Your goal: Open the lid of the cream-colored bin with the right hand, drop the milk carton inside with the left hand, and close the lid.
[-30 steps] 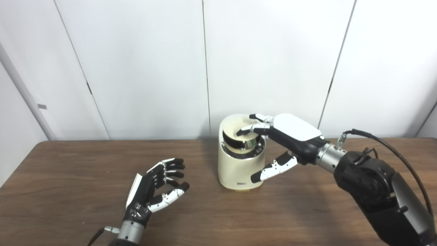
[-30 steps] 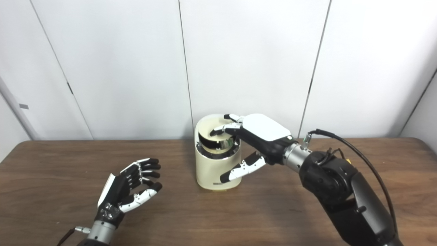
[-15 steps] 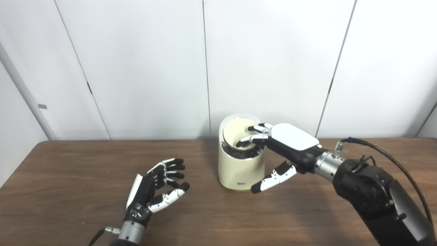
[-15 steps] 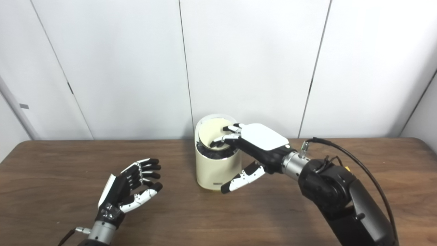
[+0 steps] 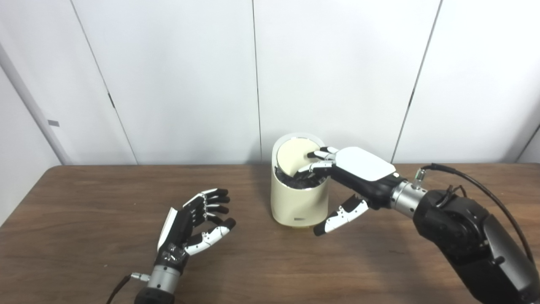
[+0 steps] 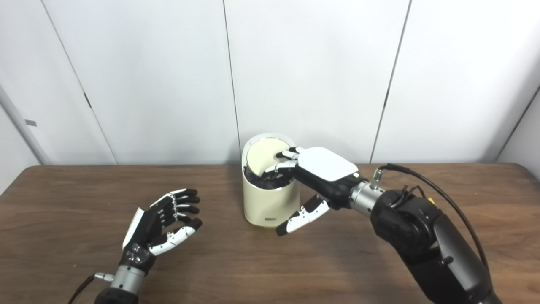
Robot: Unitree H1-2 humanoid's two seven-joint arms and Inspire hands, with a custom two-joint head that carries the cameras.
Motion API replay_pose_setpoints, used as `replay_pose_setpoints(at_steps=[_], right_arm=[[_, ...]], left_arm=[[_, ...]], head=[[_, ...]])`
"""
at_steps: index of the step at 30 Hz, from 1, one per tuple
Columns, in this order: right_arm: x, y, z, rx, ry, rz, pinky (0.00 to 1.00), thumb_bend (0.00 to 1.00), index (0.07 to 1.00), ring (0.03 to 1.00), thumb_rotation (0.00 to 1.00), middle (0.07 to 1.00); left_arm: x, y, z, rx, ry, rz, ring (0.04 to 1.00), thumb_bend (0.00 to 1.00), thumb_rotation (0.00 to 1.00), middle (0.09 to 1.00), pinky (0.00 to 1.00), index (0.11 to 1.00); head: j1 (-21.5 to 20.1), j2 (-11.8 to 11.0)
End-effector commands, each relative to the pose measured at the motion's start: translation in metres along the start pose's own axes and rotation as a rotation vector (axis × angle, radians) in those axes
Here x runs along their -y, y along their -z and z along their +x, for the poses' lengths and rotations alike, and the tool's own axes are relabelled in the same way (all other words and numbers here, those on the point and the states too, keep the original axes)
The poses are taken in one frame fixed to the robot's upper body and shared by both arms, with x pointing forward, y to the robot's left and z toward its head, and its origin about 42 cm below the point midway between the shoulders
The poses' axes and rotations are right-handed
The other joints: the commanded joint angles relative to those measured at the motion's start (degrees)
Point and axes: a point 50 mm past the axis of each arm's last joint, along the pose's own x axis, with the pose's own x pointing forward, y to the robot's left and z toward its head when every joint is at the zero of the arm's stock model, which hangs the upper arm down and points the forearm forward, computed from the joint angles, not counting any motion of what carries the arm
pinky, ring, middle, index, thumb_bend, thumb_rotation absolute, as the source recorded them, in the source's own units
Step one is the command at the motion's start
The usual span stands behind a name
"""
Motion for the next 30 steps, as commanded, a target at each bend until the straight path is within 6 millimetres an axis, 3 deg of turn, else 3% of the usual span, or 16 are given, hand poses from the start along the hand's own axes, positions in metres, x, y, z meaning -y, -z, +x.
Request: replay_pose_setpoints(at_steps=[1,17,22,30], right_arm=[[0.006,-0.003,0.000,0.018,-0.022,-0.029,1.00,0.72,0.793,0.954,0.54,0.775],[-0.007,-0.005,0.003,-0.006,-0.095,-0.072,1.00,0.75,0.804,0.960,0.59,0.779],[-0.008,-0.005,0.005,-0.011,-0.047,-0.049,1.00,0.73,0.811,0.980,0.55,0.805],[-0.014,-0.001,0.014,-0.046,0.007,-0.113,1.00,0.71,0.868,1.000,0.58,0.861]], left_arm=[[-0.004,-0.017,0.010,0.066,-0.022,0.011,0.656,0.66,0.27,0.725,0.54,0.763],[-0.005,-0.019,0.007,0.062,-0.020,0.006,0.650,0.66,0.26,0.726,0.52,0.763],[-0.006,-0.020,0.007,0.061,-0.024,0.006,0.648,0.66,0.26,0.725,0.51,0.759],[-0.005,-0.021,0.006,0.060,-0.026,0.013,0.650,0.67,0.27,0.721,0.52,0.756]], head=[[0.1,0.1],[0.5,0.7],[0.4,0.9],[0.8,1.0]])
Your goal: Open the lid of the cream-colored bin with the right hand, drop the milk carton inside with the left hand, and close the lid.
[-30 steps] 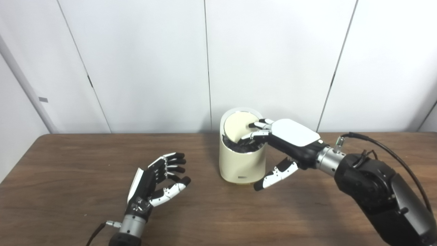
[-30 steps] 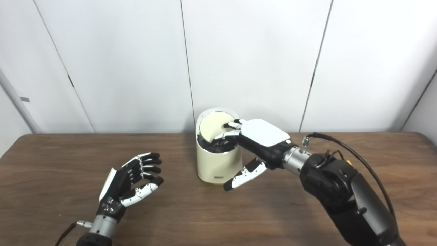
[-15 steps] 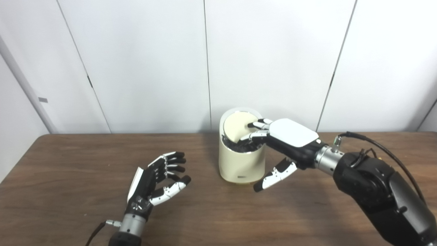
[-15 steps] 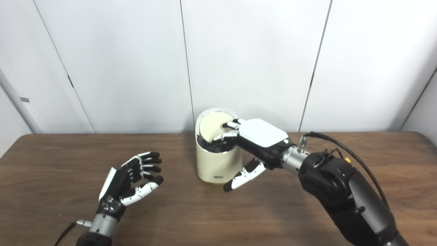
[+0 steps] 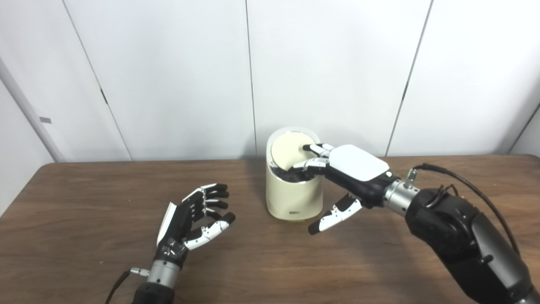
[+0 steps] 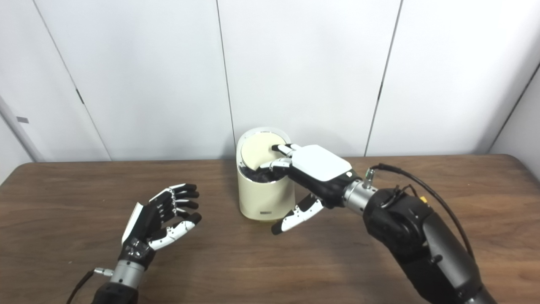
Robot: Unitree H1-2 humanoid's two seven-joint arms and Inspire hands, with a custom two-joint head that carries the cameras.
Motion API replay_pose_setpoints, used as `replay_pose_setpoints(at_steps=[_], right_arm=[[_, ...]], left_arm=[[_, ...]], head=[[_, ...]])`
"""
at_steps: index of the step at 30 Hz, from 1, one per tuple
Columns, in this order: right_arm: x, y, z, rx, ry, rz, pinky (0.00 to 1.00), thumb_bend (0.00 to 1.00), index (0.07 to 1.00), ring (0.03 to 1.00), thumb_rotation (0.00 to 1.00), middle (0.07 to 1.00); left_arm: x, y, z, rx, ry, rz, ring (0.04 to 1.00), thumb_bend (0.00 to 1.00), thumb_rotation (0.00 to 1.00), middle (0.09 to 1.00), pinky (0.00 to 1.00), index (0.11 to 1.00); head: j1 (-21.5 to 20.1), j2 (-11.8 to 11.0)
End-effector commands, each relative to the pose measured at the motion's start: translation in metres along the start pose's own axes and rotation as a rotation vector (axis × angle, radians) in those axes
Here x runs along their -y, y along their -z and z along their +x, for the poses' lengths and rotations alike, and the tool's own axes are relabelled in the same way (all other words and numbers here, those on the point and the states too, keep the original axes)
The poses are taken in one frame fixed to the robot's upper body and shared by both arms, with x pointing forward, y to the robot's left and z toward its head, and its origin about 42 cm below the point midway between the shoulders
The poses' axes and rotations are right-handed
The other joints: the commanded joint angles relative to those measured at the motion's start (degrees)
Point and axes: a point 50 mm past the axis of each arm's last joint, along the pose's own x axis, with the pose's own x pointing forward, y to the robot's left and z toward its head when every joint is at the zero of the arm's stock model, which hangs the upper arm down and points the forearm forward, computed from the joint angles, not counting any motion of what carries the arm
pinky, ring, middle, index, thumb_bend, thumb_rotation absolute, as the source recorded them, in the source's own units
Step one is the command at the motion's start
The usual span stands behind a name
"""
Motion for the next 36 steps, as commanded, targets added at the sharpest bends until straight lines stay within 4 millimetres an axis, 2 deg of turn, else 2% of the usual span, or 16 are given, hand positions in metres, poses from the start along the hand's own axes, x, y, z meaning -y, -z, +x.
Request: replay_pose_setpoints(at_steps=[1,8,20,24,29,36], right_arm=[[-0.003,0.005,0.006,-0.031,-0.007,-0.069,1.00,0.72,0.868,1.000,0.58,0.861],[-0.015,0.010,0.010,-0.036,0.006,-0.176,1.00,0.74,0.877,1.000,0.56,0.865],[-0.021,0.012,0.008,-0.028,-0.020,-0.163,1.00,0.74,0.863,1.000,0.58,0.857],[-0.013,0.010,0.004,-0.024,0.010,-0.121,1.00,0.73,0.854,1.000,0.58,0.845],[0.006,0.010,-0.002,-0.011,0.133,0.025,1.00,0.68,0.843,0.978,0.55,0.834],[0.030,0.013,-0.015,-0.051,0.235,0.094,0.98,0.63,0.852,0.988,0.54,0.837]], left_arm=[[-0.005,-0.018,0.009,0.074,-0.016,0.016,0.649,0.67,0.27,0.722,0.52,0.756],[-0.007,-0.020,0.008,0.077,-0.012,0.012,0.642,0.66,0.27,0.720,0.51,0.754],[-0.009,-0.020,0.011,0.072,-0.010,0.012,0.647,0.66,0.25,0.719,0.52,0.754],[-0.009,-0.020,0.011,0.074,-0.008,0.012,0.646,0.67,0.26,0.718,0.52,0.754],[-0.008,-0.020,0.012,0.075,-0.006,0.012,0.647,0.65,0.24,0.717,0.52,0.755],[-0.006,-0.020,0.013,0.083,-0.002,0.007,0.645,0.64,0.23,0.719,0.51,0.750]], head=[[0.1,0.2],[0.2,0.5],[0.1,0.7],[-0.2,0.6],[-0.2,0.4],[-0.3,0.1]])
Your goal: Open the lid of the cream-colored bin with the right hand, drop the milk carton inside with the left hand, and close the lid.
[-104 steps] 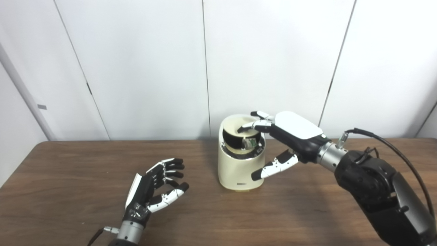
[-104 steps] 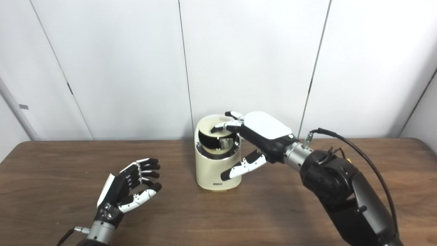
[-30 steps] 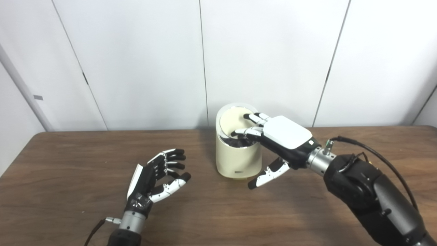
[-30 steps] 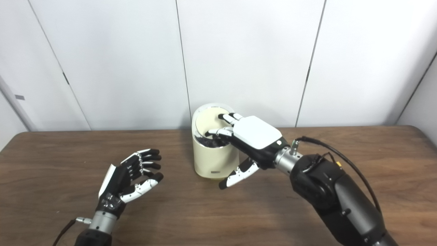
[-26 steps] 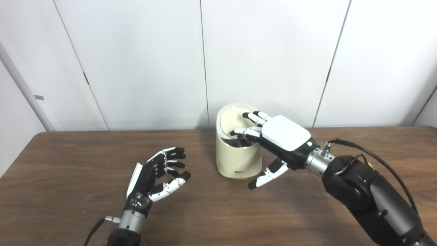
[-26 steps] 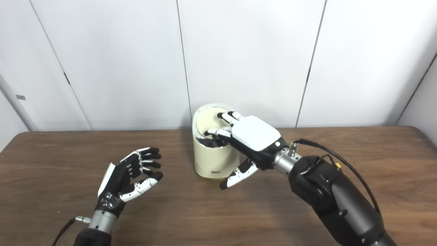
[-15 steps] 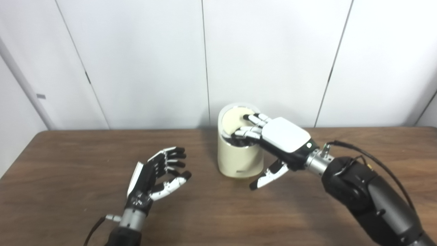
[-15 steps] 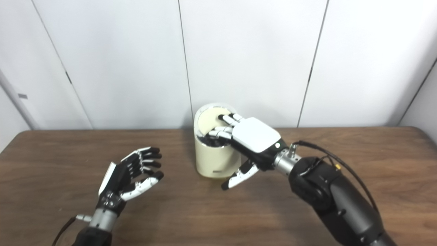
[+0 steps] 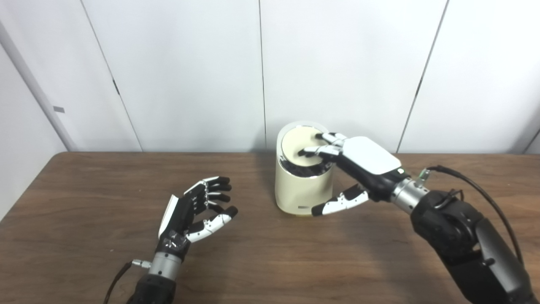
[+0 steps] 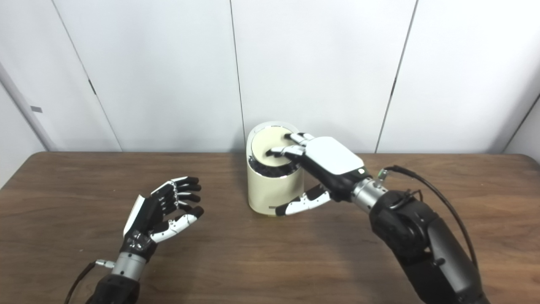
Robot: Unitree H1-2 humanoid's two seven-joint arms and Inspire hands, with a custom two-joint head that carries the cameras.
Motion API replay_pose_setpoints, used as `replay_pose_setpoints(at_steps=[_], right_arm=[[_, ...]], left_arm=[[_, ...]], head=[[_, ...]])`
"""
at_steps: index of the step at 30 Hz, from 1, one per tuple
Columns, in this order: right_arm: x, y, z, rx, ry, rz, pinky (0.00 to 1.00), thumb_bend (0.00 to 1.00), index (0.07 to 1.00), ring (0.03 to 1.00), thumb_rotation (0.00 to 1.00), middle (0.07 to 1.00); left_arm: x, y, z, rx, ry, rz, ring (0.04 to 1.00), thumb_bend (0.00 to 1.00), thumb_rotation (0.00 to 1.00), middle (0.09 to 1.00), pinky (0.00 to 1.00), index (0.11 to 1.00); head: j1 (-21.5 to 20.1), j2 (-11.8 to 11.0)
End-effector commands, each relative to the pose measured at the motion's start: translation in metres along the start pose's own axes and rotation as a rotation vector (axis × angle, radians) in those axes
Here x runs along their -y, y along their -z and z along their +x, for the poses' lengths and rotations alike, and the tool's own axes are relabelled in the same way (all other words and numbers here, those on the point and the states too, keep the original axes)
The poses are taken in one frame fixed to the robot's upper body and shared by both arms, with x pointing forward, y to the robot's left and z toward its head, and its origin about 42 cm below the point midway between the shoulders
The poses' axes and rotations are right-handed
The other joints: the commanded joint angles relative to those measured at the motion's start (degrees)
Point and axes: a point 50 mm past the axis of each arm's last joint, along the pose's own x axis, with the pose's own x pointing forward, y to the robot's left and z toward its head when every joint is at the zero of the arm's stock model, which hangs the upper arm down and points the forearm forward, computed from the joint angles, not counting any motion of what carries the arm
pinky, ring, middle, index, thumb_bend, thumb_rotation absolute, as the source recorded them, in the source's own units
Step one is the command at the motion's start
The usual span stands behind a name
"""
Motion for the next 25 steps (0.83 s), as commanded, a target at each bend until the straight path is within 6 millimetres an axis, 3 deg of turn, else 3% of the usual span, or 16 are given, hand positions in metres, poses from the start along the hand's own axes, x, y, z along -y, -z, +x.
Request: replay_pose_setpoints(at_steps=[1,6,10,11,13,15,25], right_arm=[[0.032,-0.003,0.001,0.013,0.104,0.003,0.98,0.63,0.863,0.995,0.51,0.854],[0.034,0.008,-0.012,-0.022,0.184,0.022,0.90,0.61,0.870,0.961,0.49,0.855],[0.030,0.018,-0.024,-0.056,0.215,0.046,0.95,0.62,0.875,0.921,0.44,0.868],[0.027,0.020,-0.028,-0.071,0.220,0.061,0.86,0.62,0.889,0.916,0.44,0.886],[0.020,0.026,-0.039,-0.109,0.227,0.128,0.82,0.61,0.903,0.924,0.42,0.902],[0.012,0.031,-0.048,-0.136,0.244,0.193,0.77,0.63,0.907,0.891,0.34,0.908],[-0.021,0.045,-0.068,-0.228,0.264,0.430,0.77,0.70,0.947,0.874,0.27,0.920]], left_arm=[[-0.004,-0.015,0.014,0.084,-0.004,0.002,0.647,0.64,0.23,0.718,0.52,0.751],[-0.004,-0.015,0.014,0.082,-0.003,0.002,0.652,0.66,0.24,0.721,0.53,0.755],[-0.004,-0.015,0.015,0.083,0.000,0.007,0.657,0.64,0.24,0.726,0.53,0.760],[-0.004,-0.016,0.015,0.084,0.001,0.007,0.658,0.64,0.23,0.726,0.53,0.760],[-0.004,-0.016,0.016,0.086,0.003,0.001,0.657,0.64,0.23,0.727,0.53,0.760],[-0.005,-0.016,0.017,0.089,0.004,-0.002,0.655,0.64,0.22,0.726,0.52,0.757],[-0.009,-0.018,0.022,0.117,0.013,-0.032,0.647,0.64,0.19,0.721,0.51,0.759]], head=[[0.0,0.0],[-0.1,0.0],[-0.2,-0.2],[-0.2,-0.2],[-0.3,-0.4],[-0.4,-0.6],[-1.3,-1.2]])
